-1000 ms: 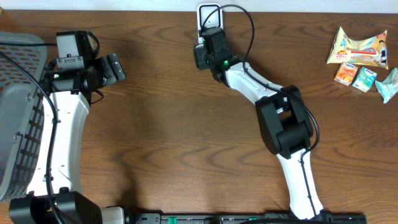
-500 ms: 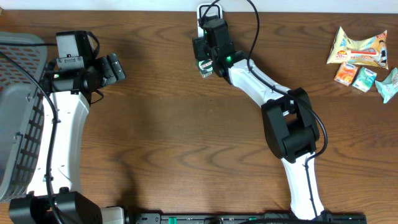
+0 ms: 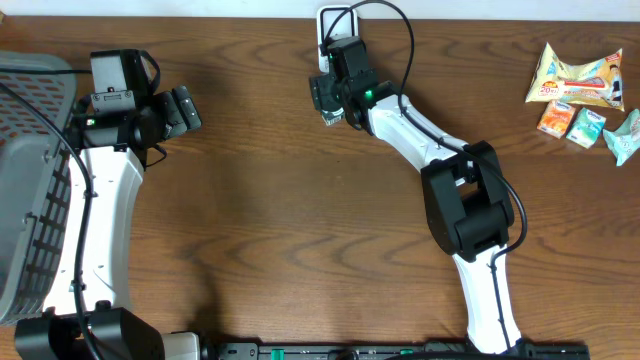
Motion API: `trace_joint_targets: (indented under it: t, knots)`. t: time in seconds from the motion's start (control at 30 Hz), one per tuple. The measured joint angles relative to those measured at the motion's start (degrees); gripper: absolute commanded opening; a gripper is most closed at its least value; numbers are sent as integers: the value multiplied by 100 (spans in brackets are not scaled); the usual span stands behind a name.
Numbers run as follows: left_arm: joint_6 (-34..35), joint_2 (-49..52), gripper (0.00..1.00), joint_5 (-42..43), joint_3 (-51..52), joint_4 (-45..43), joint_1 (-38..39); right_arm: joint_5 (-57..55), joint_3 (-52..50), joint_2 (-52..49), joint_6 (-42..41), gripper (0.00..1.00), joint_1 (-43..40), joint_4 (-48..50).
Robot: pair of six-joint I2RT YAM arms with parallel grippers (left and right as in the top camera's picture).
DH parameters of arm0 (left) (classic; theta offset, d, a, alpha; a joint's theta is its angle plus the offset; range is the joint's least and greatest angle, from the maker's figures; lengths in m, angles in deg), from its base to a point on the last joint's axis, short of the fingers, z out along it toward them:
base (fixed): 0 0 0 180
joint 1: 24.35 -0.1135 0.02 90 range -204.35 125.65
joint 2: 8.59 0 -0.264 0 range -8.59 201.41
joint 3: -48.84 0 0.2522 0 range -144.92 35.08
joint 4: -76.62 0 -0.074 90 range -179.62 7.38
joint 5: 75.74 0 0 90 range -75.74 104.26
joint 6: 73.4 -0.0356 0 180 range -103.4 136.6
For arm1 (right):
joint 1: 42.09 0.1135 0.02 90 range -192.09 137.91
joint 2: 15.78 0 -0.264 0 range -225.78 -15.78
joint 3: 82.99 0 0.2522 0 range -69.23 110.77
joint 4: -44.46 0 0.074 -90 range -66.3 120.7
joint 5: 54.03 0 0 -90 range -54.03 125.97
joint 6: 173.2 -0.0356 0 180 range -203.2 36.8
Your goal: Scan the item barcode
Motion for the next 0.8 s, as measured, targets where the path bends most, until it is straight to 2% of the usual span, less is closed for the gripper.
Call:
trace_joint_targets:
  t: [0.23,0.47,0.8]
  knots:
    - [0,0,98,0,0,0,0,319,0,0,2,81,0,-138]
    - [0,0,97,0,0,0,0,369,0,-2,44,70,0,-420]
    - [0,2,98,0,0,0,0,-57,-17,-2,13,71,-76,-487]
